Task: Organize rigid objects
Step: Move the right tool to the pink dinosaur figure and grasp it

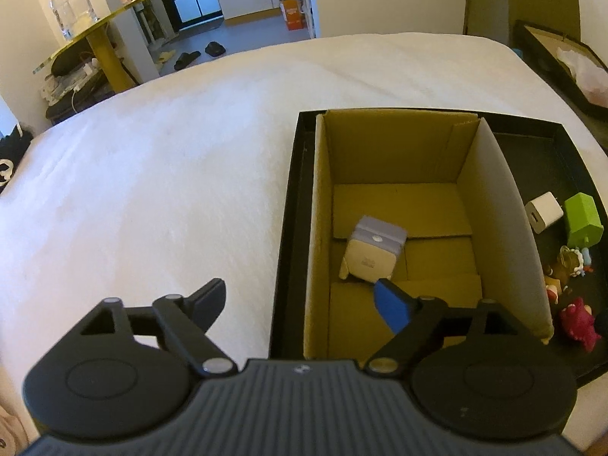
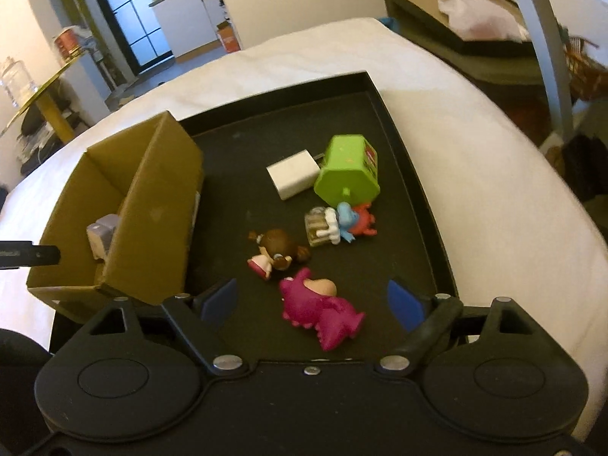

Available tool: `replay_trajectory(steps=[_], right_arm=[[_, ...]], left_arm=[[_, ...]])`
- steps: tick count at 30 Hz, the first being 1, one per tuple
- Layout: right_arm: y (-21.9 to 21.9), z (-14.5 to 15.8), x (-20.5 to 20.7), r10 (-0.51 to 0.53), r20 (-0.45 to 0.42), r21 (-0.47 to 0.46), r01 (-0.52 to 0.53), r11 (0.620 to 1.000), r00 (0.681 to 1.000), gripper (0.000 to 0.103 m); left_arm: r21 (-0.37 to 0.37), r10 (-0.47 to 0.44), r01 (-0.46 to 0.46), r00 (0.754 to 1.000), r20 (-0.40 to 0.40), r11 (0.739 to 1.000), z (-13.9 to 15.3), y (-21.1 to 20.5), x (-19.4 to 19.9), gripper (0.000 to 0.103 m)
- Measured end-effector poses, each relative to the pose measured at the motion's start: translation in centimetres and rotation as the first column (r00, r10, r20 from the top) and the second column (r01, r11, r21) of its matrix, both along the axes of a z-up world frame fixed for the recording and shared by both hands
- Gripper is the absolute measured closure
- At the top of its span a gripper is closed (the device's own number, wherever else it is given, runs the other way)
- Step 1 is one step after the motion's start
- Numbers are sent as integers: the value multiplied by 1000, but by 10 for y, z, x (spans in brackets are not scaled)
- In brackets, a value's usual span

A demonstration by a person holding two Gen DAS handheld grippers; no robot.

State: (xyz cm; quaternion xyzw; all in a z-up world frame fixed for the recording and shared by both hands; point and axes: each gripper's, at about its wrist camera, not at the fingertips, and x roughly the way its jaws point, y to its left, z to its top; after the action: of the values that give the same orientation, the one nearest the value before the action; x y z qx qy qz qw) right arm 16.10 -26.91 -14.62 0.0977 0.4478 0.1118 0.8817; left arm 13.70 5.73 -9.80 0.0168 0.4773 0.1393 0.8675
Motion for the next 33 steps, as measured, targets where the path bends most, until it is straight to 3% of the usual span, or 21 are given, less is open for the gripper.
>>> replay_trajectory(steps=[16,17,19,20,33], right_arm=[[12,-35,12,-29,-55,-29,27,999,998,8],[14,-37,12,-31,-51,-41,29,999,998,9],[15,-39,14,-28,-49,-48,26,998,998,23],[15,-41,15,-20,-60,-41,17,999,998,44],[10,-21,16,-18,-21,-32,17,999,1000,45]], left_arm=[[-23,-15,14,999,-36,1000,-7,4,9,16],[-18,-16,15,999,-37,1000,-7,3,9,16],[-11,-19,18,999,-38,1000,-8,2,9,16],[-8,-17,17,999,-38,1000,-8,1,9,16],[-13,5,-5,1000,-28,1000,-7,3,7,16]])
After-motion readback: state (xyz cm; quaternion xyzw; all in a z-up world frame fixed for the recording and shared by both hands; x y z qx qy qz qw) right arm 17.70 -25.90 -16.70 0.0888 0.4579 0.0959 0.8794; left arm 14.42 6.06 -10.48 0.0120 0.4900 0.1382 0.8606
